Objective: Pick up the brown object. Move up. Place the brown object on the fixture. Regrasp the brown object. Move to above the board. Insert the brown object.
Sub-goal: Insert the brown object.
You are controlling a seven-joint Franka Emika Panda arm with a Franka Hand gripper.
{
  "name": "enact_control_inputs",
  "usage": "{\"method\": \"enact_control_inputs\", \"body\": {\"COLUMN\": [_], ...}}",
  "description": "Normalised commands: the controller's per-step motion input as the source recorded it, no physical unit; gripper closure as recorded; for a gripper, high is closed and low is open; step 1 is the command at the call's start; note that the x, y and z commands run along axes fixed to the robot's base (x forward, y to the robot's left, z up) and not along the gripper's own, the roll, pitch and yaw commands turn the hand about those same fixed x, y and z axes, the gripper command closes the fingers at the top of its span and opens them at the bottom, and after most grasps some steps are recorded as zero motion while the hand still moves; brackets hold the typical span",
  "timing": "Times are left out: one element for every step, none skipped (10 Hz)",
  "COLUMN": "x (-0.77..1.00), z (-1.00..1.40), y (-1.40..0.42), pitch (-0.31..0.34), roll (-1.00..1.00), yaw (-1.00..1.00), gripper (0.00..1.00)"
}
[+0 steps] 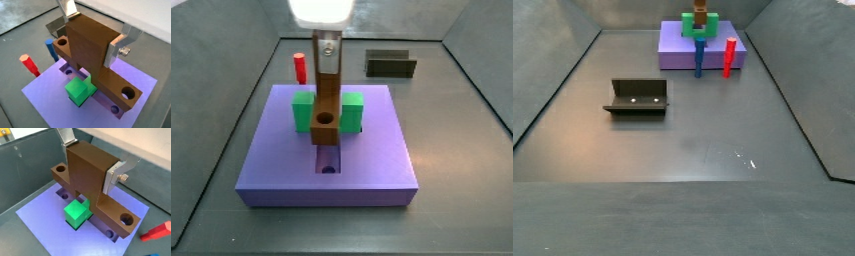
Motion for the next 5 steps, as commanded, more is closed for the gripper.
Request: {"method": "enact_control_inputs", "body": {"x": [-0.09,0.00,0.00,0.13,0.11], "z": [0.00,-0.06,-0.09,-0.16,-0.18], "y": [0.00,0.00,0.00,0.00,0.00], "pitch": [-0.121,-0.059,-0.033,-0.006,-0.019], "roll": [-0.13,-0.07,-0.03,0.00,0.00], "yaw": [0.03,0.00,0.00,0.09,0.10], "gripper": [1.00,1.00,1.00,1.00,1.00]}}
